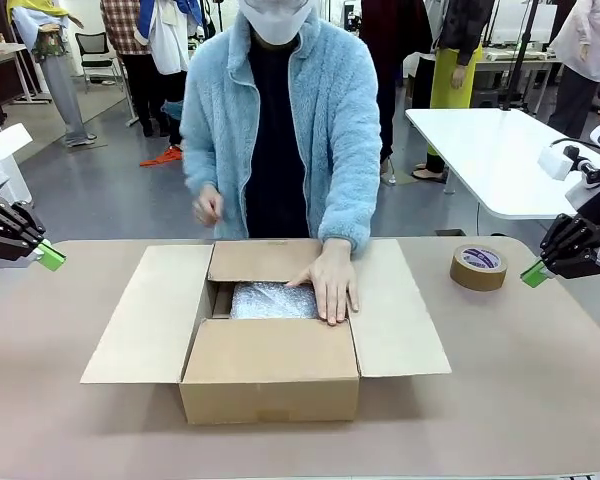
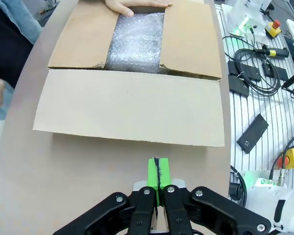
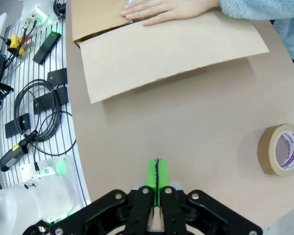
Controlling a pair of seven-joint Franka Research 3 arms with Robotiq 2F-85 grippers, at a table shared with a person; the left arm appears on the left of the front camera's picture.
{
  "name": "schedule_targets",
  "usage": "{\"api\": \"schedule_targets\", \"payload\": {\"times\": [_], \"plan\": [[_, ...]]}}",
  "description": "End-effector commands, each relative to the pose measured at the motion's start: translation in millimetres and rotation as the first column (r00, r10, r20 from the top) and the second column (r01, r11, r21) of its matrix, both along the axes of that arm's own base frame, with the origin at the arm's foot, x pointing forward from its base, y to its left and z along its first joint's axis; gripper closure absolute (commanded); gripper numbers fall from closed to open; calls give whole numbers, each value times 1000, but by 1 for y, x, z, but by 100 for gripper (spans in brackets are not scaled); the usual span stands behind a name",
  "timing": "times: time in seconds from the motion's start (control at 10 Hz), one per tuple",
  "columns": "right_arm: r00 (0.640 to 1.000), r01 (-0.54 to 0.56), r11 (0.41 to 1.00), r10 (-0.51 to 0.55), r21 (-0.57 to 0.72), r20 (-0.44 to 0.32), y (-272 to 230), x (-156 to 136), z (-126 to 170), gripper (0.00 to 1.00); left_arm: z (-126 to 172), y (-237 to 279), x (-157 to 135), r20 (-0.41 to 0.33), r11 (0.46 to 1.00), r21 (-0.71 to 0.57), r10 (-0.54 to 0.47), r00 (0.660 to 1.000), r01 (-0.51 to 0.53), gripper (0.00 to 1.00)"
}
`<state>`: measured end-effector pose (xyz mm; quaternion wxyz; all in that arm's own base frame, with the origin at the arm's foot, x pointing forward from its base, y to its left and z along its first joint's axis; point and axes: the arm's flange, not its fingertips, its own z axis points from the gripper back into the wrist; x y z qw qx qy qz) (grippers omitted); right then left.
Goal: Wrap the clocks to prevent damage.
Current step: Once the human has placed the objects inside and stepped back, release both hands from the side flaps of the Package Box.
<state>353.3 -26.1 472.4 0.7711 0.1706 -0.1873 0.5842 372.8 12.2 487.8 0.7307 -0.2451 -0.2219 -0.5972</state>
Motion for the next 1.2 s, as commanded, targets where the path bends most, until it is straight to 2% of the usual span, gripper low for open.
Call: {"api": "schedule_targets", "payload": {"times": [0.0,1.1], "plan": [[1000,0,1000,0,5,9,1,0,0,99,0,0,0,1,1000,-4,-4,1000,4,100],[1000,0,1000,0,5,9,1,0,0,99,0,0,0,1,1000,-4,-4,1000,4,100]]}}
